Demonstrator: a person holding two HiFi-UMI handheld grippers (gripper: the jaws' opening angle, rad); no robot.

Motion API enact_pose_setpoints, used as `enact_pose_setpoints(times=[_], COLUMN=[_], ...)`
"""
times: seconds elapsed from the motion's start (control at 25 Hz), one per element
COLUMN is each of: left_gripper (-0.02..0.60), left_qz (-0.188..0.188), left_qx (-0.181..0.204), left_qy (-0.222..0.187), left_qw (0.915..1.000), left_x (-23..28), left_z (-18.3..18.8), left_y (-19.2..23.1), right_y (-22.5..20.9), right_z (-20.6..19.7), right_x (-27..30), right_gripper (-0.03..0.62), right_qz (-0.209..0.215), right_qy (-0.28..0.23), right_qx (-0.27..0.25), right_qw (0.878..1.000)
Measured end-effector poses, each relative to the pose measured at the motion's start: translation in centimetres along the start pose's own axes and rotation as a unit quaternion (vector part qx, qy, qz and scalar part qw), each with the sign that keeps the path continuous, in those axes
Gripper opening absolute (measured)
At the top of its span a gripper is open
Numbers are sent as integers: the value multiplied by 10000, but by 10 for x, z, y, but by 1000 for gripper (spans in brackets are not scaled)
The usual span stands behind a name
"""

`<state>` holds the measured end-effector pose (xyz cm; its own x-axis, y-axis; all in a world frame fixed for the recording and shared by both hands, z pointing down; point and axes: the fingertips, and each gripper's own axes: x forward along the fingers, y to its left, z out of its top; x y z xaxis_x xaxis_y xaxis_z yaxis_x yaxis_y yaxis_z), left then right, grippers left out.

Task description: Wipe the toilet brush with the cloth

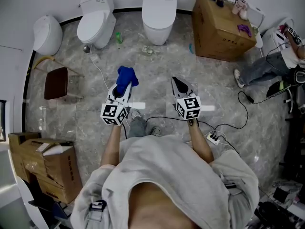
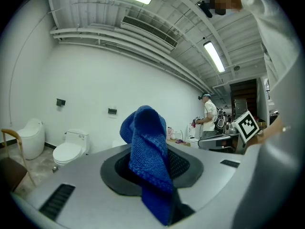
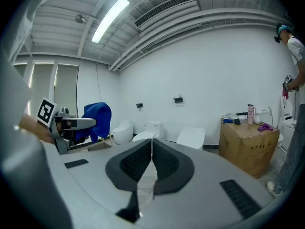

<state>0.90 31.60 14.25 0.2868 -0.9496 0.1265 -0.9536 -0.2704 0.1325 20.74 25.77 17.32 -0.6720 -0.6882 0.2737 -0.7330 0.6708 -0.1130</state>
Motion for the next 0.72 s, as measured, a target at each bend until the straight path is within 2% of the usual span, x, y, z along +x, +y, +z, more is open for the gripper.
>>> enact_pose_setpoints(times=[0.36, 0.72], left_gripper=[120, 120], left_qz=[-17, -347], left_qx=[-121, -332], left_qy=[46, 59], left_qw=[9999, 9988], left_x=[39, 122], left_z=[-2, 6], left_y=[35, 101], right_y=[-14, -40], right_z=[4, 35], right_x=[49, 132], right_gripper=[32, 32], right_qz=[40, -250], right_qy=[150, 262], right_qx=[-40, -162], right_qw=[9999, 9992])
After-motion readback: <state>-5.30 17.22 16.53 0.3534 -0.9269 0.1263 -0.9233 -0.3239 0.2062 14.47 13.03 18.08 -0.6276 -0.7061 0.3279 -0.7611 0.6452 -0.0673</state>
